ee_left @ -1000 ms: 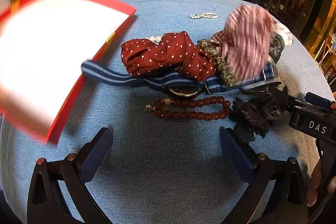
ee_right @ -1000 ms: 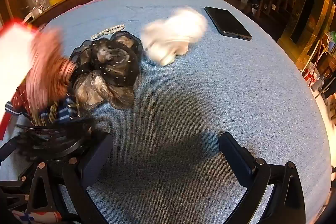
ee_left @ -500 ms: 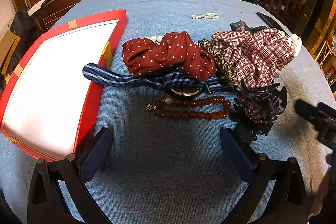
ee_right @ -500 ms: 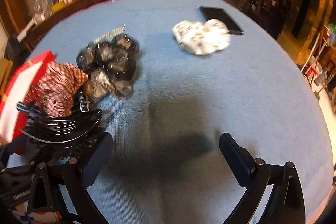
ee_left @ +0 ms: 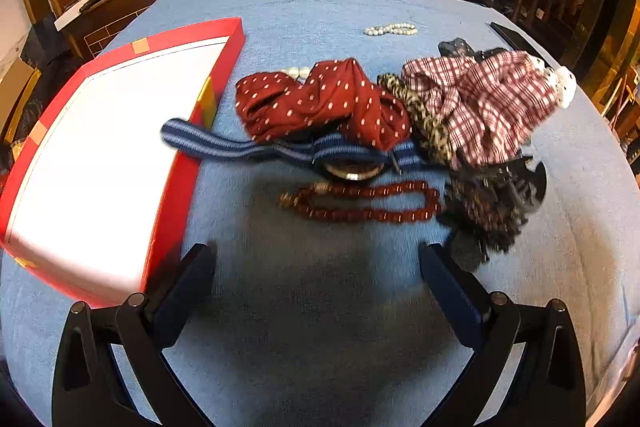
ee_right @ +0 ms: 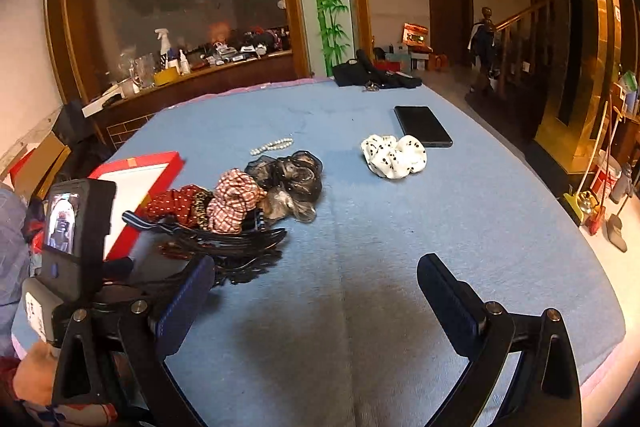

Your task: Organize jewelry

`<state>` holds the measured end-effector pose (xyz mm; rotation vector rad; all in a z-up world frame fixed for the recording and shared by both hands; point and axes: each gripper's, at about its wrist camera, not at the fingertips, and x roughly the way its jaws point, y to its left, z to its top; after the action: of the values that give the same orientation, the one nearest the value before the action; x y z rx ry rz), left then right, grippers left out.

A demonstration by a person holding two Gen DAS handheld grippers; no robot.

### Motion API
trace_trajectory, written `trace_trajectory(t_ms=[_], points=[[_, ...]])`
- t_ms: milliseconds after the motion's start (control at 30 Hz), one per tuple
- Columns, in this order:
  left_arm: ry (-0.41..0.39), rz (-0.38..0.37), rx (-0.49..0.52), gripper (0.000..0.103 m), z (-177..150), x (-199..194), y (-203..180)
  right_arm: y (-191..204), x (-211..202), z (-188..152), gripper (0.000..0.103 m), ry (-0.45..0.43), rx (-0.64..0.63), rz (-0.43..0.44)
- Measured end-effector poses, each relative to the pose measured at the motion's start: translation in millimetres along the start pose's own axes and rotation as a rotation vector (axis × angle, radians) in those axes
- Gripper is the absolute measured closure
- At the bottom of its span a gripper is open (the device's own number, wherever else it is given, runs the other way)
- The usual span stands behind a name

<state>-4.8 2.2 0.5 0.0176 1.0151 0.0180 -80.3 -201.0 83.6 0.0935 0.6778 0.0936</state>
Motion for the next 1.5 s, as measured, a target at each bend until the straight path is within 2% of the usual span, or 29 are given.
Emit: trace_trajectory(t_ms=[33,267,467,700,900,1500], points=[[-0.018,0.004,0.006,0.000,-1,-6,-1,7,6,7,0.000,0.002,-0.002,0.001],[-0.295,0.014,0.047,0.000,-26,-95,18,-6,-8,8,0.000,-0.022,0.063,-0.009],[-0.374,0.023,0.041,0.000,-24,-125,31,1,-11,12,0.000,-0.028,0.057,-0.022],[-0.353,0.015,0.052,0.000,-28,-122,35,18,-12,14,0.000,-0.025,0.018,-0.020],[-0.296,0.014,0.052,0.000,-31,-107,36,17,-9,12,0.000,-0.008,0.024,-0.017],[-0.288,0.026,0.069,0.000,-33,-104,33,18,-2,10,0.000,0.015,0.026,-0.013]])
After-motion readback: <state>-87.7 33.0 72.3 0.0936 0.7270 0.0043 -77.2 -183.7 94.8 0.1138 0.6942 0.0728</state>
